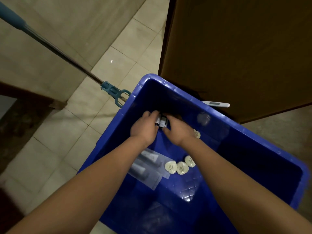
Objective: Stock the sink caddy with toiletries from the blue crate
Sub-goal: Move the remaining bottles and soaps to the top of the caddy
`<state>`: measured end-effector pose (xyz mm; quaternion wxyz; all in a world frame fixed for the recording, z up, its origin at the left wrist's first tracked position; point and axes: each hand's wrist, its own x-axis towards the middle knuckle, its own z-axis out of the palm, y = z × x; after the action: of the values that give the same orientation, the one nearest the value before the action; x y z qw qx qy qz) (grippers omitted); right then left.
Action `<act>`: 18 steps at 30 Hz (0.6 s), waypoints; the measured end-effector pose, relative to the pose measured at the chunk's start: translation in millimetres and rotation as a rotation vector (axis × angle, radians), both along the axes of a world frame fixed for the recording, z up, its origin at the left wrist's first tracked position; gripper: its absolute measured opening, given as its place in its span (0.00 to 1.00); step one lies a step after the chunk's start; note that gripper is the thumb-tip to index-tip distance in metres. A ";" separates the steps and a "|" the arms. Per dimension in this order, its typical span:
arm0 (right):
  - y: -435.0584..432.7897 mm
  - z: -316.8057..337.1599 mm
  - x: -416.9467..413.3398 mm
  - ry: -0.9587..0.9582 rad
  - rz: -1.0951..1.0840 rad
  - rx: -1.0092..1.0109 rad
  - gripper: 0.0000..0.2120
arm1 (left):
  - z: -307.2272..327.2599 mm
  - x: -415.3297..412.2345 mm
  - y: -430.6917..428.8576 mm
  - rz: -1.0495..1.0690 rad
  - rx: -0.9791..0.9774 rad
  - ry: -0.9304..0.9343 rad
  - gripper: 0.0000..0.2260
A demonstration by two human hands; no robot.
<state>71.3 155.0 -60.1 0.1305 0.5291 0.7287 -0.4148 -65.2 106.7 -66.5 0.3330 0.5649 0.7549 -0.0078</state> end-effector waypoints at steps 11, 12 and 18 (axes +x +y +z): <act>-11.4 -10.8 -0.5 -0.020 -0.058 0.042 0.20 | -6.4 4.7 -4.3 -0.060 0.041 0.031 0.22; -13.6 -10.9 -0.2 -0.027 -0.064 0.047 0.19 | -6.4 6.2 -4.4 -0.067 0.040 0.042 0.21; -30.4 -13.1 4.9 -0.067 -0.097 0.088 0.14 | -5.2 10.6 -16.4 -0.044 0.011 0.038 0.16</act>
<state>76.2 124.5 -73.2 0.1111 0.5824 0.7151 -0.3703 -54.6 90.3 -71.8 0.3150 0.5832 0.7485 -0.0218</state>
